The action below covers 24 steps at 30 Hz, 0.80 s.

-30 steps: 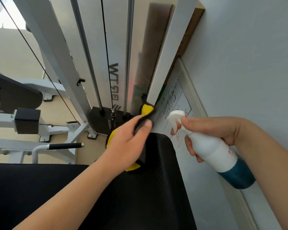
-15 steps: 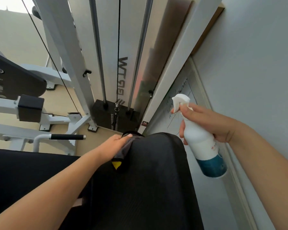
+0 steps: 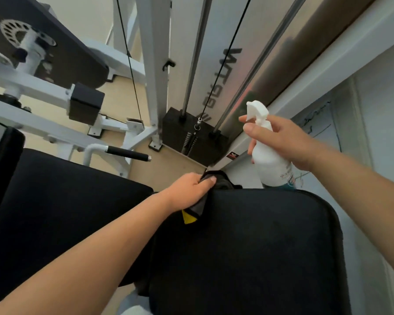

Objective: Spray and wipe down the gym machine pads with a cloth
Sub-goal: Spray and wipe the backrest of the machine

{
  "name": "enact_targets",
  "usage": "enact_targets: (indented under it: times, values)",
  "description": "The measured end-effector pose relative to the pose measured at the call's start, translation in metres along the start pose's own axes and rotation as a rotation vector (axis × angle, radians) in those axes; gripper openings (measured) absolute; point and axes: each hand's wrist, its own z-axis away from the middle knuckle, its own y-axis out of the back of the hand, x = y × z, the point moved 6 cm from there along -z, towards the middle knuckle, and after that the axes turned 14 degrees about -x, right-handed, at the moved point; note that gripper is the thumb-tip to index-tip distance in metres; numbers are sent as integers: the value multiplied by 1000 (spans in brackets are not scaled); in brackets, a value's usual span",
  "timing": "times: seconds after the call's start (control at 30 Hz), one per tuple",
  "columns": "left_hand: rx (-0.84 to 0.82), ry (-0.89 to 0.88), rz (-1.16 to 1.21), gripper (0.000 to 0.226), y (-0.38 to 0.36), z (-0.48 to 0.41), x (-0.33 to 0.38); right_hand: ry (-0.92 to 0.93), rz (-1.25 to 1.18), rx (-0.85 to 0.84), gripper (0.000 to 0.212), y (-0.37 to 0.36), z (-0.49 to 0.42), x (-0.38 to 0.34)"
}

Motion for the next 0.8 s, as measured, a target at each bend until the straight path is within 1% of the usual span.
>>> enact_targets:
  times: [0.1, 0.17, 0.2, 0.23, 0.27, 0.3, 0.4, 0.47, 0.5, 0.53, 0.63, 0.7, 0.73, 0.8]
  values:
    - [1, 248, -8, 47, 28, -11, -69, -30, 9, -35, 48, -11, -14, 5]
    - [-35, 365, -7, 48, 37, -18, -87, -49, 4, -47, 46, -18, -22, 11]
    - [-51, 384, -14, 49, 36, -21, -83, -53, 3, -57, 45, -21, -26, 13]
    - [-67, 369, -9, 50, 32, -23, -73, -57, -1, -68, 46, -24, -29, 15]
    - [-81, 317, -4, 50, 24, -25, -55, -57, -7, -73, 47, -26, -32, 18]
    - [-93, 235, -12, 48, 14, -24, -31, -54, -13, -74, 46, -27, -35, 20]
    - [-150, -58, -67, 46, -19, -7, 48, -41, -38, -63, 32, -28, -39, 22]
    - [-169, -164, -36, 48, -27, 3, 68, -28, -66, -48, 37, -24, -37, 22]
    - [-163, -167, 13, 50, -24, 4, 62, -21, -76, -39, 40, -21, -36, 21]
    - [-148, -135, 46, 51, -18, 3, 50, -13, -83, -26, 42, -18, -32, 20]
    - [-57, 97, -17, 51, 8, -2, -4, 7, -82, 1, 40, -6, -19, 17]
    - [-38, 199, -20, 49, 15, -3, -24, 17, -58, 20, 41, 0, -9, 13]
    - [-39, 218, -2, 48, 15, -4, -26, 25, -51, 32, 42, 3, -4, 11]
    - [-39, 190, 34, 48, 4, -1, -12, 53, -51, 65, 41, 8, 8, 4]
